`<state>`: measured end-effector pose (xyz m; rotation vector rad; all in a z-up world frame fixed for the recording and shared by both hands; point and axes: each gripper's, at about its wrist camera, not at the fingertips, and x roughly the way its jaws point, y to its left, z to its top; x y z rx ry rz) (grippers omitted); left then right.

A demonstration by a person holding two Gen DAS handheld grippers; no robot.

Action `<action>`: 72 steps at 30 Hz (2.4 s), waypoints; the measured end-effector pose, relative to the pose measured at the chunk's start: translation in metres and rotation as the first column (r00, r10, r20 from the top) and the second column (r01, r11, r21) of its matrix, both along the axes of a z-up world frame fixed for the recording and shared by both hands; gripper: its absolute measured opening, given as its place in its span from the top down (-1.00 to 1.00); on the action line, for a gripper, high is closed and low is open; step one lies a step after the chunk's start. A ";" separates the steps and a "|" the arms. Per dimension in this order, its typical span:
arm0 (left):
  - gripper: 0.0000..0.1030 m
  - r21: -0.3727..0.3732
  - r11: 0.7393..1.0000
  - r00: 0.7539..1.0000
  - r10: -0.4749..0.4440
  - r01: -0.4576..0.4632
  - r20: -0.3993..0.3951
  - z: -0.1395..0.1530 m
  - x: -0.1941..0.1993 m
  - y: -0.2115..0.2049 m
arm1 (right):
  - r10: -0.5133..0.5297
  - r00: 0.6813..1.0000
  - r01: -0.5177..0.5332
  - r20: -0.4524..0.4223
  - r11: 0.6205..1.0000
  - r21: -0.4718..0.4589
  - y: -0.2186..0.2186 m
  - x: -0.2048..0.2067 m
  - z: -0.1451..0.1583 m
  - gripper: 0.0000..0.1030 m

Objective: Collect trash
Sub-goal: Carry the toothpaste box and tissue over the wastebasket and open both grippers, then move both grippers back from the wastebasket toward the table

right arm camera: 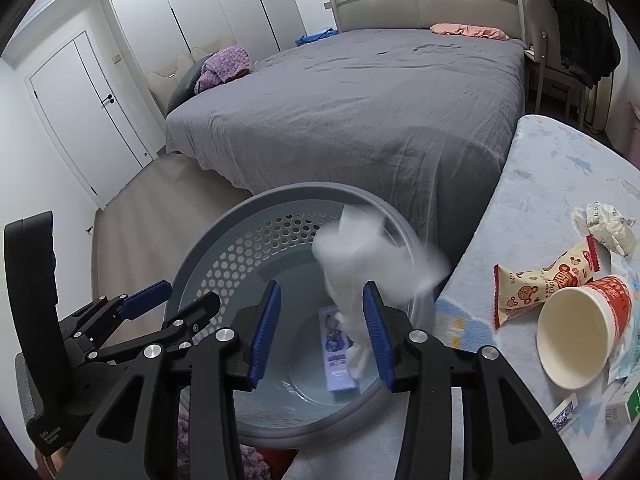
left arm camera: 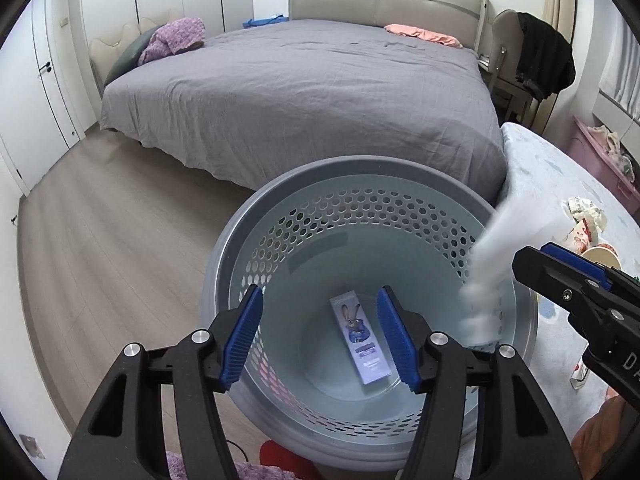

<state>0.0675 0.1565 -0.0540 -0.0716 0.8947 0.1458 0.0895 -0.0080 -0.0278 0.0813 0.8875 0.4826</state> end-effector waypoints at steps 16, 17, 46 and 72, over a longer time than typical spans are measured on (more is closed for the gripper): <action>-0.40 -0.012 1.000 1.000 0.013 -0.012 0.020 0.003 -0.003 0.003 | -0.008 1.000 0.009 0.014 1.000 -0.014 0.002 -0.009 0.003 0.20; -0.43 -0.011 1.000 1.000 0.014 -0.013 0.022 0.003 -0.004 0.003 | -0.010 1.000 0.010 0.016 1.000 -0.016 0.002 -0.009 0.004 0.20; -0.68 0.029 0.998 0.994 -0.054 0.051 0.098 0.023 -0.016 -0.033 | -0.163 0.986 0.164 0.045 0.986 -0.018 -0.045 -0.047 0.016 0.06; -0.73 0.018 0.933 0.930 -0.360 0.360 0.079 0.020 -0.036 -0.153 | -0.465 0.885 0.465 0.016 0.884 -0.048 -0.180 -0.139 0.009 -0.04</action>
